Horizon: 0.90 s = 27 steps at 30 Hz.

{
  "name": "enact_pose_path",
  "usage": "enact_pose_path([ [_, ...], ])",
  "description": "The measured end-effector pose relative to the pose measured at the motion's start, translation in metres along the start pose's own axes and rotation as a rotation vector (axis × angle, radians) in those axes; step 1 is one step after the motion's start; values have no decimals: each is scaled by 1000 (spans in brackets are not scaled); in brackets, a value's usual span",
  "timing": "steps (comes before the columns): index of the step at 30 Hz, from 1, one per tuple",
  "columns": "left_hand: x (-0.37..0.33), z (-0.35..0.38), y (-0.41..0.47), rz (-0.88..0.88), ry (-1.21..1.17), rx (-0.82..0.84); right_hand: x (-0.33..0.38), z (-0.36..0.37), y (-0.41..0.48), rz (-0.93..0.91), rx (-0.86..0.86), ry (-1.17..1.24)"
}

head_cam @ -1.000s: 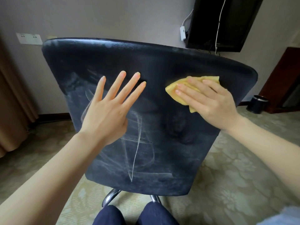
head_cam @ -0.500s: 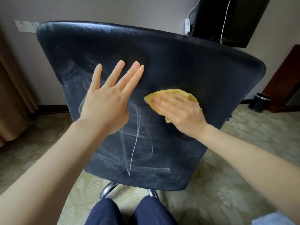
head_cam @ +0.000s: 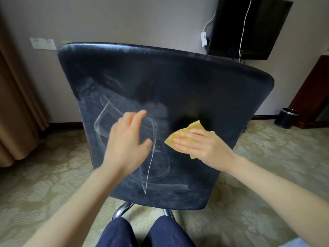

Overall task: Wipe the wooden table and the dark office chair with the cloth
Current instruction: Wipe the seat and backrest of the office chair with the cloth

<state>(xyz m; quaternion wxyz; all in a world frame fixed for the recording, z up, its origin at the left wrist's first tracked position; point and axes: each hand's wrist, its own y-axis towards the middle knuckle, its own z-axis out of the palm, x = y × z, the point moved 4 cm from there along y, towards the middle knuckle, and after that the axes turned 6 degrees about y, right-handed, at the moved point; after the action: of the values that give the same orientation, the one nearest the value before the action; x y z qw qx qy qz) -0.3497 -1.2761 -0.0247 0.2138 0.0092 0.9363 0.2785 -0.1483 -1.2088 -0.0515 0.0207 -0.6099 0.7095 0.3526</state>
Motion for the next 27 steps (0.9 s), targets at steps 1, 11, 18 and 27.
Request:
enact_pose_path([
  [1,-1,11,-9,-116,-233,138,4,-7,6,31,-58,3],
  [11,-10,26,-40,-344,-911,236,63,-9,41,475,-342,536],
  [18,6,4,-29,-304,-813,216,71,5,47,808,-328,1491],
  [27,22,-2,-22,-236,-853,298,87,28,38,1275,-89,1841],
])
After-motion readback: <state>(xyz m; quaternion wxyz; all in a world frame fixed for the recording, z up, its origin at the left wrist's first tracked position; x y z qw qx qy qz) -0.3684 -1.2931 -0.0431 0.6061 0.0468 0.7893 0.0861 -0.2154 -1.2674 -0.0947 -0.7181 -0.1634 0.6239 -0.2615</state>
